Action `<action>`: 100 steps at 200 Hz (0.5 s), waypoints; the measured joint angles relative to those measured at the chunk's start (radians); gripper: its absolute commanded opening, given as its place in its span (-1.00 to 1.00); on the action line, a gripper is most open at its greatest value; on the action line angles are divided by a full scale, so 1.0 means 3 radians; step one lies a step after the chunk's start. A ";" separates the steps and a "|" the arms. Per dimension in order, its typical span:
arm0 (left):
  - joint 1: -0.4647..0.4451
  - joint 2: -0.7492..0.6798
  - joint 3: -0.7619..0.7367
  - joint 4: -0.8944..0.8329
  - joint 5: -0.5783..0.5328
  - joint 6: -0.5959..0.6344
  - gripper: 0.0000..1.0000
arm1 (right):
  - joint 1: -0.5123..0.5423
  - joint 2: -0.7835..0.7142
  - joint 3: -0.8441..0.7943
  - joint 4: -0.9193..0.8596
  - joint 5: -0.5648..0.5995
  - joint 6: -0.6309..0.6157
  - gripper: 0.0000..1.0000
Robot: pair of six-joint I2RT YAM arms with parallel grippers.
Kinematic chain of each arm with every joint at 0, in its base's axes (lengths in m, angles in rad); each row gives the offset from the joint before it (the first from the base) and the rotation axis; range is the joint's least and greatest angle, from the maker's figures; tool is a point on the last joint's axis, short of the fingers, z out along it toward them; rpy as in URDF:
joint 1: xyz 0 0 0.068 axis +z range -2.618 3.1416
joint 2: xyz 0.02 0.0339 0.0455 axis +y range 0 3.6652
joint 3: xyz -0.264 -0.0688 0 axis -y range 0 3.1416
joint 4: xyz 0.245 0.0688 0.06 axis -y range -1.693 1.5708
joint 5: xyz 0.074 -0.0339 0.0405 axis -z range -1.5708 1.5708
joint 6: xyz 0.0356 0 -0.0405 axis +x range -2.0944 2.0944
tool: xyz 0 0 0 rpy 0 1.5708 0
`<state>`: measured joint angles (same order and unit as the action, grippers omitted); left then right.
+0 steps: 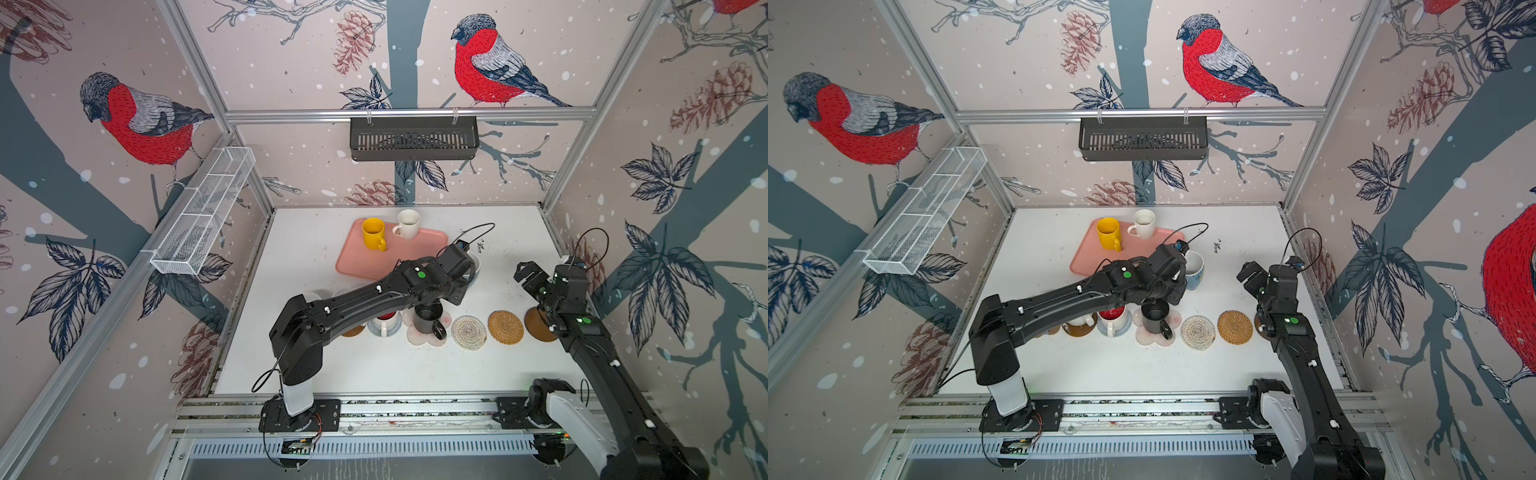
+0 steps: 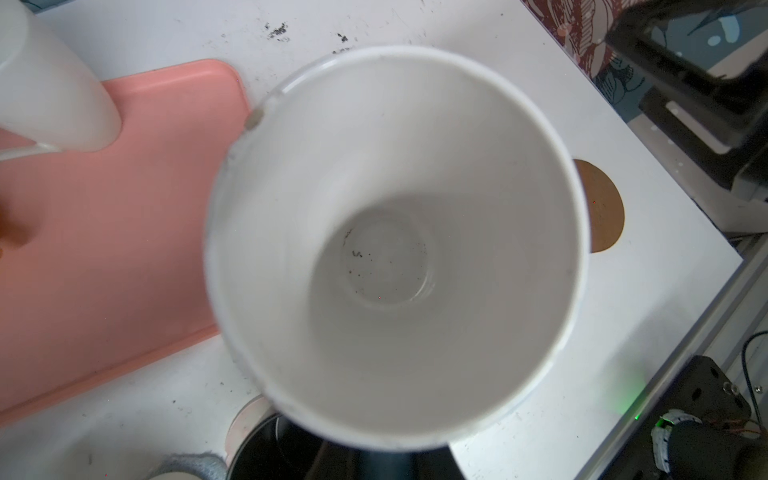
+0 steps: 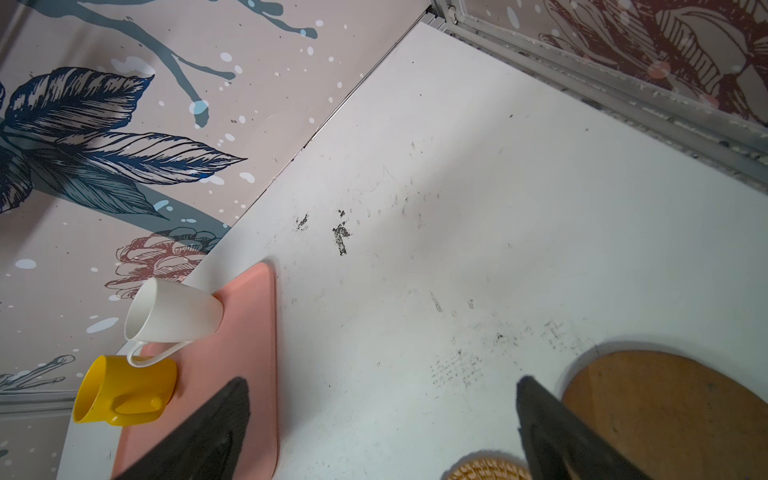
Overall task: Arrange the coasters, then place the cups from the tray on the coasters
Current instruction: 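Carry the blue floral mug toward the woven coaster while the right gripper draws back, then lower the blue floral mug onto the woven coaster with the left gripper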
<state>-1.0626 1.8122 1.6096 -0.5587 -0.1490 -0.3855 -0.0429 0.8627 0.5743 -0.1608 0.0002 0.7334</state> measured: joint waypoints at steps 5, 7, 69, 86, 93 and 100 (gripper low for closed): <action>-0.0022 0.0009 0.0000 0.0000 0.0000 0.0000 -1.00 | -0.0009 0.0006 -0.0001 0.0005 -0.0003 0.0000 0.99; -0.0031 0.0014 0.0001 0.0000 0.0000 0.0000 -1.00 | -0.0011 0.0010 -0.0003 0.0005 -0.0003 0.0000 0.99; -0.0240 0.0055 -0.0136 0.0080 -0.0008 -0.0031 -1.00 | -0.0056 0.0052 -0.0013 0.0023 -0.0064 -0.0001 0.99; -0.0296 0.0055 -0.0216 0.0097 0.0000 -0.0081 -1.00 | -0.0057 0.0055 -0.0019 0.0024 -0.0069 -0.0001 0.99; -0.0323 0.0056 -0.0234 0.0099 0.0004 -0.0111 -1.00 | -0.0058 0.0056 -0.0020 0.0028 -0.0076 -0.0003 0.99; -0.0348 0.0056 -0.0245 0.0106 0.0005 -0.0117 -1.00 | -0.0061 0.0058 -0.0020 0.0033 -0.0079 -0.0003 0.99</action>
<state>-1.1671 1.8290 1.5360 -0.5270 -0.1474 -0.4206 -0.0612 0.8803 0.5682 -0.1509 -0.0235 0.7326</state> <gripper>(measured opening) 0.176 0.995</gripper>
